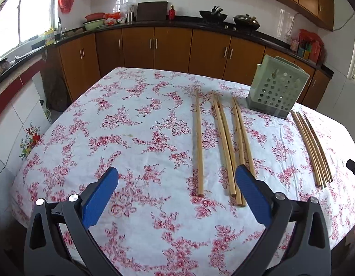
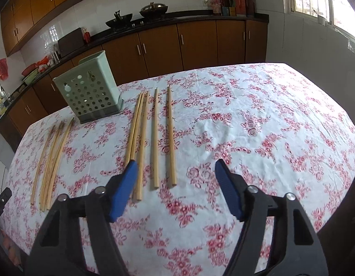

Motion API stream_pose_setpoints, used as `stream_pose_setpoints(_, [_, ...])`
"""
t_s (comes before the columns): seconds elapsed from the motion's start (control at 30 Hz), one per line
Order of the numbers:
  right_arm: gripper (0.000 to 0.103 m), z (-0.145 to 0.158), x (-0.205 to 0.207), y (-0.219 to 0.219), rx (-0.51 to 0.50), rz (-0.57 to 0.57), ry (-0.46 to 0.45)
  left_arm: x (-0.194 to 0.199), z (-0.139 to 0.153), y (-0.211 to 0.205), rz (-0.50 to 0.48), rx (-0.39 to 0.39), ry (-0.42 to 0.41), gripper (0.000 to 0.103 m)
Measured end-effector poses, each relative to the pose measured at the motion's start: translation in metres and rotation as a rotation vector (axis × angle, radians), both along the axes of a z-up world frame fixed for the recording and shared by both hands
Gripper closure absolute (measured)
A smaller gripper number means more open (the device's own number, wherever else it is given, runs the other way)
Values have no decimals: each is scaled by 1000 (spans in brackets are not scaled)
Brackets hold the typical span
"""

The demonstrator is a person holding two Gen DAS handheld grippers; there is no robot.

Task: Organize utensils
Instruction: 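Lower the left gripper onto one chopstick and close while the right gripper grasps another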

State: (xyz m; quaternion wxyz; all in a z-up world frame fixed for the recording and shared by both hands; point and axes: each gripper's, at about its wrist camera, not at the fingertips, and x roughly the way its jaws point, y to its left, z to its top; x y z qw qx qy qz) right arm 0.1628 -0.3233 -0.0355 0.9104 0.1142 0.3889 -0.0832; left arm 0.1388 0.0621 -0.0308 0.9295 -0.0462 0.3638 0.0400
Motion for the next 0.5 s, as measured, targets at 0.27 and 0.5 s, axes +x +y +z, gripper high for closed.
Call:
stream_pose_setpoints(0.27, [74,-38,78,-3,23,35,158,48,-16,10,-23,-38,113,27])
stream_pose_setpoints(0.5, [94,-47,85,-8,-52,12,171,76,-24,0,-78,-56,149,49])
